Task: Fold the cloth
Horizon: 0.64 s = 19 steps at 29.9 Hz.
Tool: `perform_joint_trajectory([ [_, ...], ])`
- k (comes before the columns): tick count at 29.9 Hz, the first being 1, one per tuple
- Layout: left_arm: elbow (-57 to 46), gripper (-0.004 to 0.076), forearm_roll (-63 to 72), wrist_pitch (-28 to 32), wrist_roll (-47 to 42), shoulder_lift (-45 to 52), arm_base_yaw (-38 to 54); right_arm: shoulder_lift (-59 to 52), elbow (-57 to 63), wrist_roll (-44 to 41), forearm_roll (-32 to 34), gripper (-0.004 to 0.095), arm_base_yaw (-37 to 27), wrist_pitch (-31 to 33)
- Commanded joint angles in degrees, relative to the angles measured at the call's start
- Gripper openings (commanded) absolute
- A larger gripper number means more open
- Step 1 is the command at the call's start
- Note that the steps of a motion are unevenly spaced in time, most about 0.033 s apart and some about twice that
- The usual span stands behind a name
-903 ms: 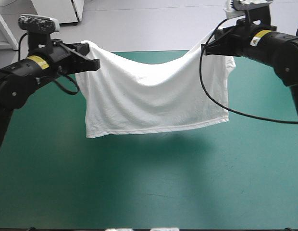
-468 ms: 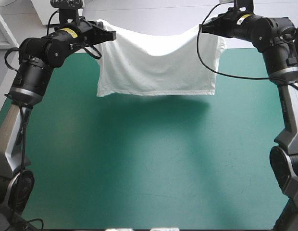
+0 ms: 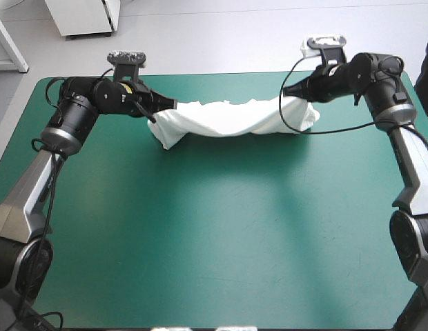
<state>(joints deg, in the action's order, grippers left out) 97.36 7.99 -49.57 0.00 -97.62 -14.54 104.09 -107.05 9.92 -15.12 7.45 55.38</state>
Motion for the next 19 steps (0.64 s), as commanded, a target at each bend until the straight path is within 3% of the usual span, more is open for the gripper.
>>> perform_joint_trajectory([
  [1, -6.9, -0.0010, 3.1, 1.5, 1.9, 7.6, -0.1, -7.2, 8.7, 1.1, 0.2, -0.0017, -0.5, -0.3],
  [9, -28.0, -0.0010, 5.5, 0.3, 4.7, 18.1, -0.1, -18.0, 32.3, 1.1, 1.4, -0.0017, 0.1, 0.3],
  [19, -43.1, -0.0010, 6.2, -2.6, 5.0, 24.2, -3.7, -28.0, 48.9, 1.0, -1.5, -0.0017, 0.4, 0.2],
])
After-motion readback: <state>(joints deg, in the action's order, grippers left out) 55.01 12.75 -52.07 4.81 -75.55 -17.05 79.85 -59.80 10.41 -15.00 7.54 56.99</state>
